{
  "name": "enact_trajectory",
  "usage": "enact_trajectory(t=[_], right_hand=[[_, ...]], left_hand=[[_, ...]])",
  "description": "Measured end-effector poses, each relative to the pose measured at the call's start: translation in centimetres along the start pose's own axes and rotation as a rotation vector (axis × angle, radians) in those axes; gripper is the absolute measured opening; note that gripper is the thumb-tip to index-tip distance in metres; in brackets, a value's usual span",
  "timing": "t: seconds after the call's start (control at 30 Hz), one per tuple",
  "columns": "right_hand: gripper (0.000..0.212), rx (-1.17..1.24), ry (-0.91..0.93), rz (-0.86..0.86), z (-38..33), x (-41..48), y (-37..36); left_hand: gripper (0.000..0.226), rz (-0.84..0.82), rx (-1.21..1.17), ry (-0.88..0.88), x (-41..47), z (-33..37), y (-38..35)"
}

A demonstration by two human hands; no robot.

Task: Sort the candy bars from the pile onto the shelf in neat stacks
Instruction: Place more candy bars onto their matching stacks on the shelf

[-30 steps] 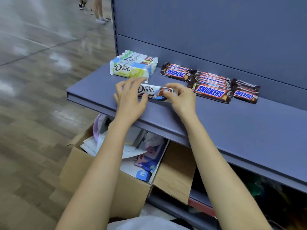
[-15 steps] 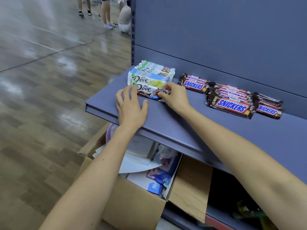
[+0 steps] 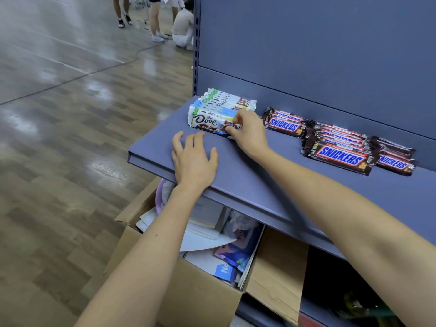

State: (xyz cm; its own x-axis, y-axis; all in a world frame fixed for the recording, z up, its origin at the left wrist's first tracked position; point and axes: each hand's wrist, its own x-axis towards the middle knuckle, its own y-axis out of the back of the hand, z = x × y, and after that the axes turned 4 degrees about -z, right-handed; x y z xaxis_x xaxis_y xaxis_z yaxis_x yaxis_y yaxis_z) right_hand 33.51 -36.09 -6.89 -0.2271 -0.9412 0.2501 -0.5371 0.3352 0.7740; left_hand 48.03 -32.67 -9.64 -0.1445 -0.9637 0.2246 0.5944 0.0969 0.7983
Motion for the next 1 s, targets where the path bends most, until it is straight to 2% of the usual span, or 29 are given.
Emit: enact_trajectory(t=[0.33,0.53,0.7,0.9,1.0], right_hand=[[0.022,-0.122,0.020,-0.003,0.0,0.7,-0.1],[0.029,-0.042,0.025,-0.063,0.3,0.8,0.3],[0.026,0.078,-0.007,0.037,2.0,0.1,2.4],[0.013,0.060,-0.090,-0.077,3.3,-0.9,2.8],[0.015,-0.002,-0.081,-0.112,2.6,-1.0,2.2]], left_hand=[[0.047,-0.007,0.013,0.029,0.0,0.2,0.0],[0.044,-0.001,0.018,0.038,-0.2,0.5,0.0],[0.043,-0.019,0.025,0.032,-0.2,0.6,0.0],[0.041,-0.032,0.013,0.033,-0.2,0.8,0.2],[0.039,-0.027,0.018,0.024,-0.2,0.8,0.2]])
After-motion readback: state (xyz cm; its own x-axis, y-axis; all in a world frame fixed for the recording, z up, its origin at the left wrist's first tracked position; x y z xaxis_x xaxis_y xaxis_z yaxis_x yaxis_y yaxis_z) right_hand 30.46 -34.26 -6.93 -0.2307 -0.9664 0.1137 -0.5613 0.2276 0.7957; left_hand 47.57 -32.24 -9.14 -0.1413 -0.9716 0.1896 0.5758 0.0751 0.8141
